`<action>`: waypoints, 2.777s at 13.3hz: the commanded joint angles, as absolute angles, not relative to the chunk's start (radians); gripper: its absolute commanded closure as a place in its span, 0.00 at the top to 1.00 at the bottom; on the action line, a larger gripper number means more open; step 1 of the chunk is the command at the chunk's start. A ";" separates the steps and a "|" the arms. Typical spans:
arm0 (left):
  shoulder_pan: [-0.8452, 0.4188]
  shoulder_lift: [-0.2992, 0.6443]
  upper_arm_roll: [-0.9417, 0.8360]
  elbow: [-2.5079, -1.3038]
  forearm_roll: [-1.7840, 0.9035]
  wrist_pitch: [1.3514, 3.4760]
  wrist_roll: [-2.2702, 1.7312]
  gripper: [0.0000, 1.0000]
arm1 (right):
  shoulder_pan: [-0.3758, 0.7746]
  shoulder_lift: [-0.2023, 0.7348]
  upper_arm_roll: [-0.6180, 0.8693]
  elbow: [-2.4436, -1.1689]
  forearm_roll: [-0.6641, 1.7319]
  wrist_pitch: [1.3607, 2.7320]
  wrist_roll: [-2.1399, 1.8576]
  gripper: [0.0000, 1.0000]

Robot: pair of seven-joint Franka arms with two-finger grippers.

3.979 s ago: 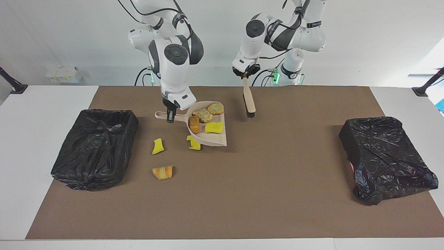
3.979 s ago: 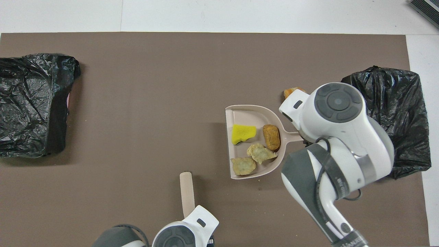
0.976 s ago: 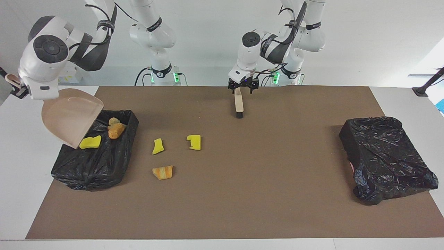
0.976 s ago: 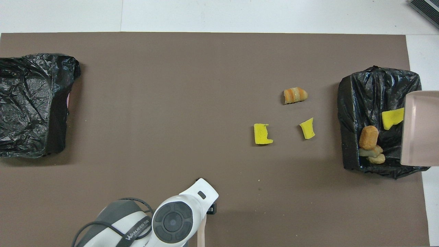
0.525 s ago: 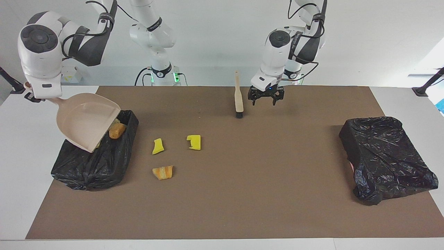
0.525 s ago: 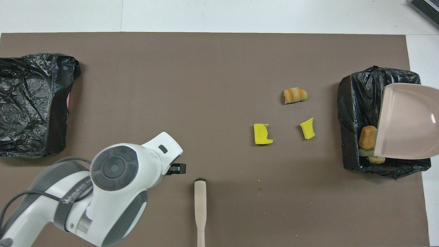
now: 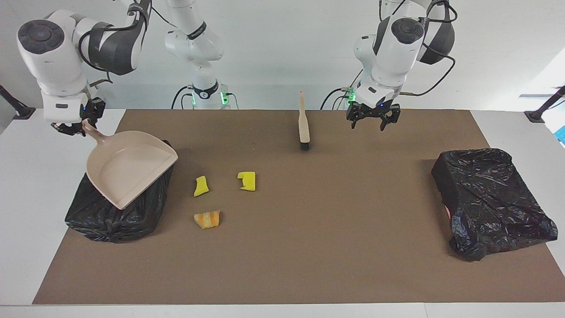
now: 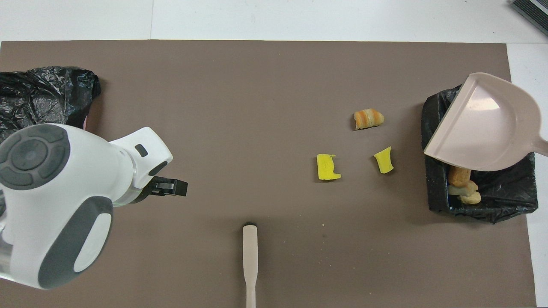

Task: Sweep and dump trash in bin
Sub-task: 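Carry the empty dustpan to the middle of the mat with the right gripper, then lower the dustpan onto the mat and open the right gripper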

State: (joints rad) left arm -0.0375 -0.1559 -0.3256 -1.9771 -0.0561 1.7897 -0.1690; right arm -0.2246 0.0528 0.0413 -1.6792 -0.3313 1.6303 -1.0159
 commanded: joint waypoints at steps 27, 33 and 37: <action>-0.107 -0.043 -0.012 -1.446 0.026 1.336 0.109 1.00 | 0.489 0.375 0.109 -1.545 0.101 1.859 0.698 0.00; -0.111 -0.057 0.008 -1.459 0.023 1.341 0.106 1.00 | 0.543 0.555 0.107 -1.456 0.048 2.011 0.703 0.00; -0.109 -0.058 0.003 -1.456 0.020 1.341 0.101 1.00 | 0.574 0.604 0.106 -1.462 0.018 2.055 0.707 0.00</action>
